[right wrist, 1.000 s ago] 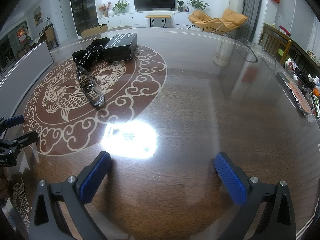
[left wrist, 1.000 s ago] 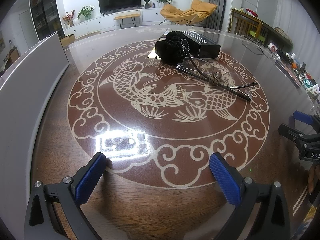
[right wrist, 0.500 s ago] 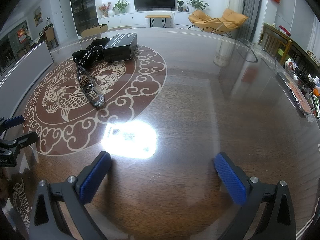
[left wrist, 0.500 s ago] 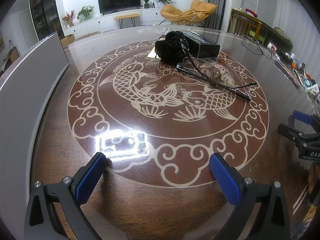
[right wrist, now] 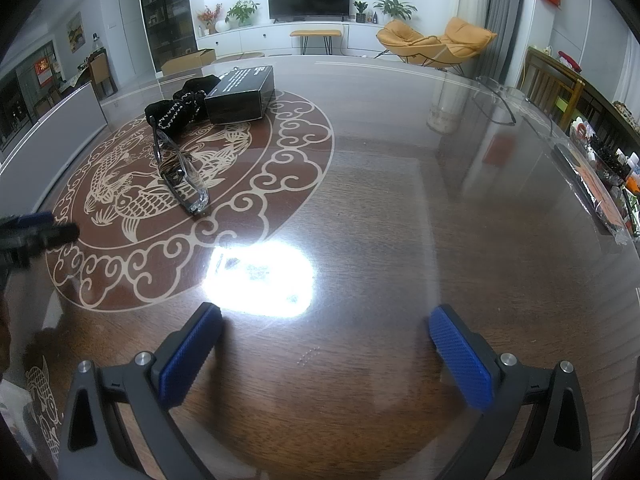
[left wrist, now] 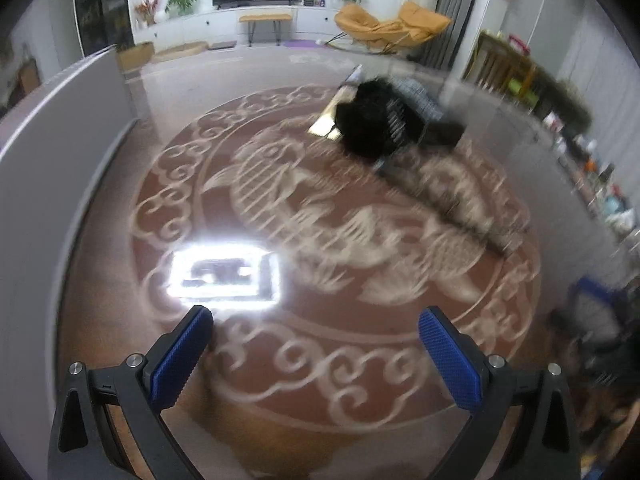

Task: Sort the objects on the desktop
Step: 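Grasp the black-framed glasses by the bridge with the left tool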

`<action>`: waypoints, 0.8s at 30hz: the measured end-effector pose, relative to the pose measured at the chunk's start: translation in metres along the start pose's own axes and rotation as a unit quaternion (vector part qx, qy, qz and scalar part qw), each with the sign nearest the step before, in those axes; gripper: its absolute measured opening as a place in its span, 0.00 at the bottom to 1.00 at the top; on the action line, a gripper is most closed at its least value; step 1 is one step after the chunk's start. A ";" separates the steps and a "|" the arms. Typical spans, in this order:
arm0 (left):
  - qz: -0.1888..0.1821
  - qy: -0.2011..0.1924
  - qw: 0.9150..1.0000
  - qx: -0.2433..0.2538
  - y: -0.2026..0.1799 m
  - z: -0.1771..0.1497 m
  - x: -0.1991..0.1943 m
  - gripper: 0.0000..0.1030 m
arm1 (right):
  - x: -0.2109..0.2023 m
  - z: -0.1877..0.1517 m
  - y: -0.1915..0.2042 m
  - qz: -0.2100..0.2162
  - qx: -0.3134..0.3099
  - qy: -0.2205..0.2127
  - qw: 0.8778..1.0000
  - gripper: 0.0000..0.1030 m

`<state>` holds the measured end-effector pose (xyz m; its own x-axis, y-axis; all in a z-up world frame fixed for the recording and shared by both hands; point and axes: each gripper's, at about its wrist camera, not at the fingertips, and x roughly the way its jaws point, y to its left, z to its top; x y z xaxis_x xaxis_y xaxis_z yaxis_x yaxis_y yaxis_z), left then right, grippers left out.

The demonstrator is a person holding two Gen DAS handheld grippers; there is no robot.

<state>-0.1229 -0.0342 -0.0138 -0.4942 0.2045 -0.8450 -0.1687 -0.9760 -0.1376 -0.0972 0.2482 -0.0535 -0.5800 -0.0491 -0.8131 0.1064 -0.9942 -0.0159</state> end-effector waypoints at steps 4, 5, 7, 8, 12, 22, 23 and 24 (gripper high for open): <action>-0.041 -0.027 0.998 -0.031 -0.025 0.031 -0.005 1.00 | 0.000 0.000 0.000 0.000 0.000 0.000 1.000 1.00; -0.050 -0.034 0.997 -0.037 -0.035 0.041 -0.005 1.00 | 0.000 0.000 0.000 0.000 0.000 0.000 1.000 1.00; -0.048 -0.048 0.997 -0.040 -0.060 0.062 -0.001 1.00 | 0.000 0.000 0.000 0.000 0.000 0.000 1.000 1.00; -0.037 -0.050 0.997 -0.038 -0.068 0.069 0.003 1.00 | 0.000 0.000 0.000 0.000 0.000 0.000 1.000 1.00; 0.007 -0.025 0.998 -0.052 -0.093 0.086 0.035 1.00 | 0.000 0.000 0.000 0.000 0.000 0.000 1.000 1.00; 0.053 0.010 0.996 -0.075 -0.091 0.074 0.065 1.00 | 0.000 0.000 0.000 0.000 0.000 0.000 1.000 1.00; 0.057 0.011 0.996 -0.073 -0.092 0.072 0.066 1.00 | 0.000 0.000 0.000 0.000 0.000 0.000 1.000 1.00; 0.063 0.011 0.996 -0.067 -0.095 0.071 0.066 1.00 | 0.000 0.000 0.000 0.000 0.000 0.000 1.000 1.00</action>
<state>-0.2005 0.0770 -0.0197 -0.4845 0.0797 -0.8711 0.0094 -0.9953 -0.0962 -0.0974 0.2483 -0.0534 -0.5801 -0.0498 -0.8130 0.1067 -0.9942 -0.0153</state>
